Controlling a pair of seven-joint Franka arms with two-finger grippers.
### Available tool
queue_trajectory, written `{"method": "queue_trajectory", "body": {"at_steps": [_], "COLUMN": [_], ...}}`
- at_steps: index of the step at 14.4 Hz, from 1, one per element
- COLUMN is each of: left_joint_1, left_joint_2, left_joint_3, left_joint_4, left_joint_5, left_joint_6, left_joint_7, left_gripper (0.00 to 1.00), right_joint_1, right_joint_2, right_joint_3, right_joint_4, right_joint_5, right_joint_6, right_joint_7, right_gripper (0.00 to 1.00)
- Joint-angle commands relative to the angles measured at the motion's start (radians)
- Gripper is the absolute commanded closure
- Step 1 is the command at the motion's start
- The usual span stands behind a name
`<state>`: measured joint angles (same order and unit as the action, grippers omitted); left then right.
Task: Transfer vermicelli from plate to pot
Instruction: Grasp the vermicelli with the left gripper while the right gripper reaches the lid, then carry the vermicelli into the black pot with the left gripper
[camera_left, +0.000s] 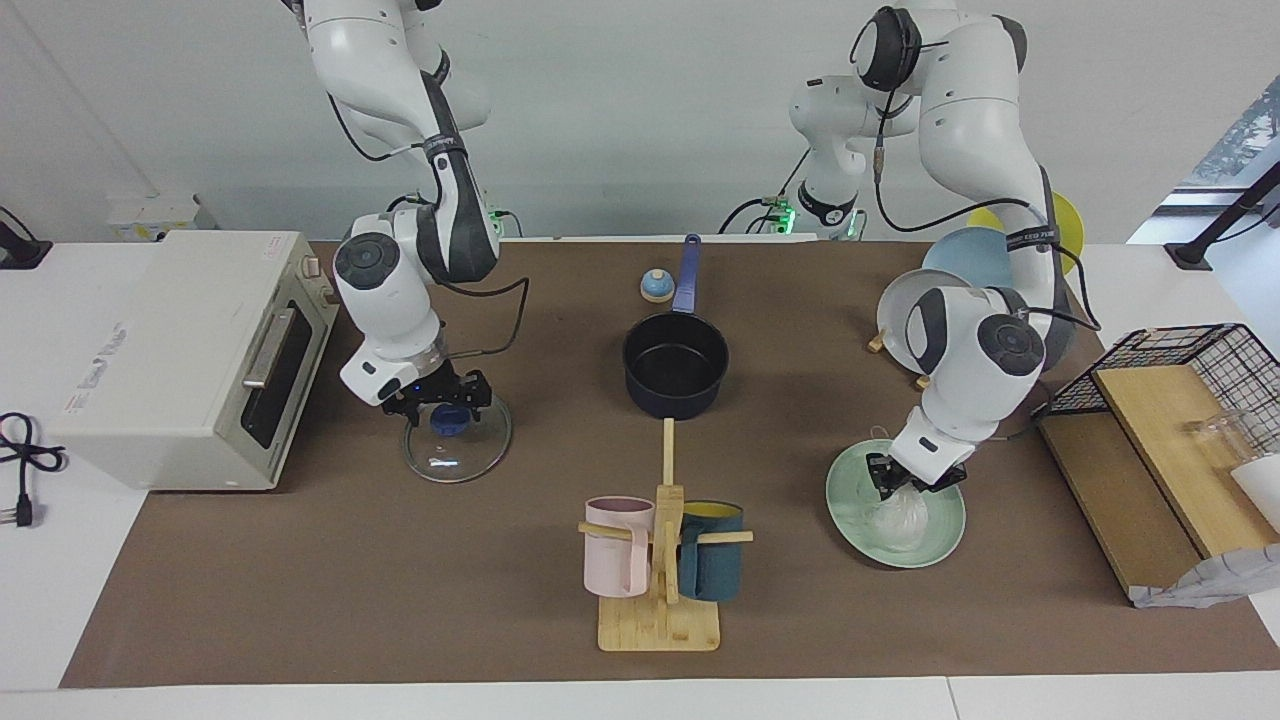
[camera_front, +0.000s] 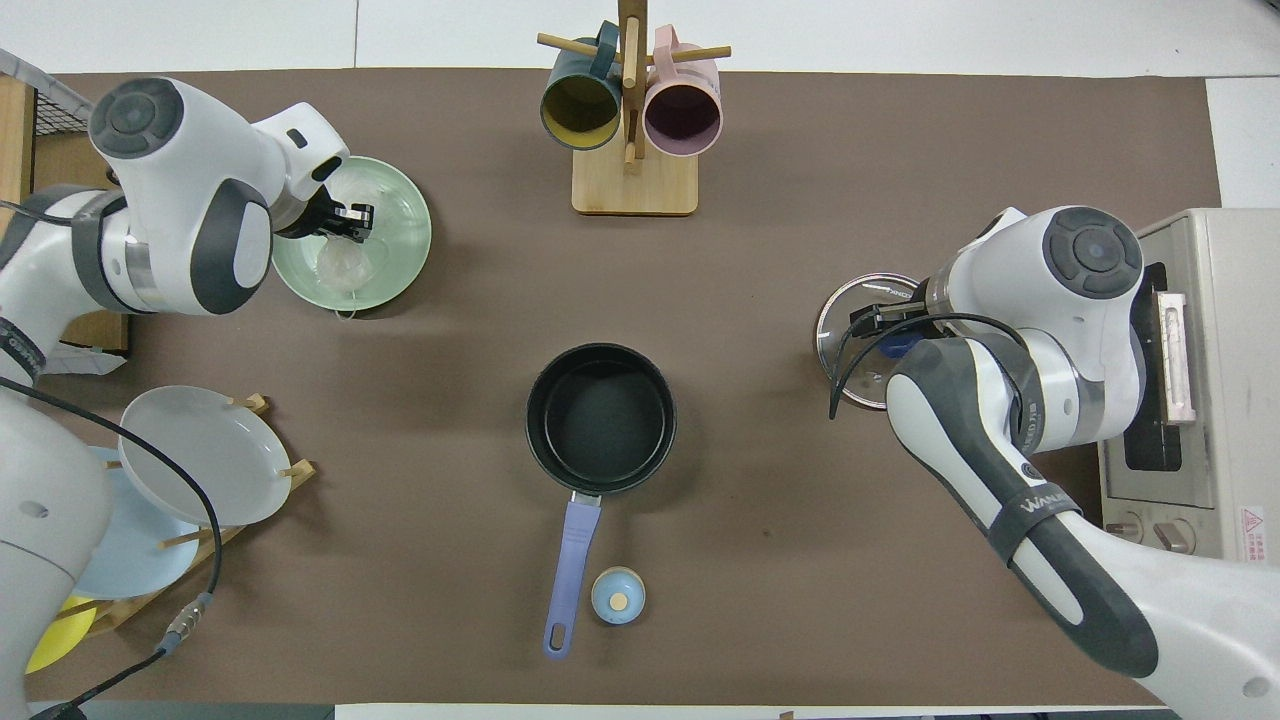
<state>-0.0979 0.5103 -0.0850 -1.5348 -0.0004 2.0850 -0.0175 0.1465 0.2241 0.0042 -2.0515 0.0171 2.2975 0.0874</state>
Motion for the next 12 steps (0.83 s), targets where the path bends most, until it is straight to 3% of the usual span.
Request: {"method": "queue_trajectory", "body": {"at_steps": [1, 4, 6, 9, 10, 12], "left_joint_1": [-0.031, -0.161, -0.276, -0.406, -0.446, -0.491], "left_joint_2": [-0.100, -0.248, -0.297, -0.419, -0.430, -0.408], "left_joint_3": [-0.012, -0.035, -0.036, -0.036, -0.036, -0.035], "left_joint_4": [0.126, 0.087, 0.000, -0.289, -0.377, -0.459], "left_joint_5": [-0.079, -0.112, -0.116, -0.132, -0.132, -0.132], "left_joint_6": [-0.291, -0.417, -0.402, -0.184, -0.090, 0.036], "left_joint_7": [-0.124, -0.385, -0.513, -0.596, -0.622, -0.641], "left_gripper": [1.00, 1.00, 1.00, 1.00, 1.00, 1.00], "right_joint_1": [-0.004, -0.002, -0.002, -0.002, -0.002, -0.002], "right_joint_2": [0.029, 0.035, 0.035, 0.035, 0.035, 0.035], "right_joint_3": [0.005, 0.005, 0.005, 0.005, 0.007, 0.007], "right_joint_4": [-0.009, -0.009, -0.007, 0.000, 0.001, 0.002], "right_joint_5": [0.017, 0.017, 0.017, 0.017, 0.017, 0.017], "right_joint_6": [0.055, 0.057, 0.051, 0.040, 0.037, 0.026], "right_joint_7": [-0.003, -0.014, -0.017, -0.018, -0.020, -0.034], "right_gripper": [0.00, 0.00, 0.09, 0.20, 0.23, 0.26]}}
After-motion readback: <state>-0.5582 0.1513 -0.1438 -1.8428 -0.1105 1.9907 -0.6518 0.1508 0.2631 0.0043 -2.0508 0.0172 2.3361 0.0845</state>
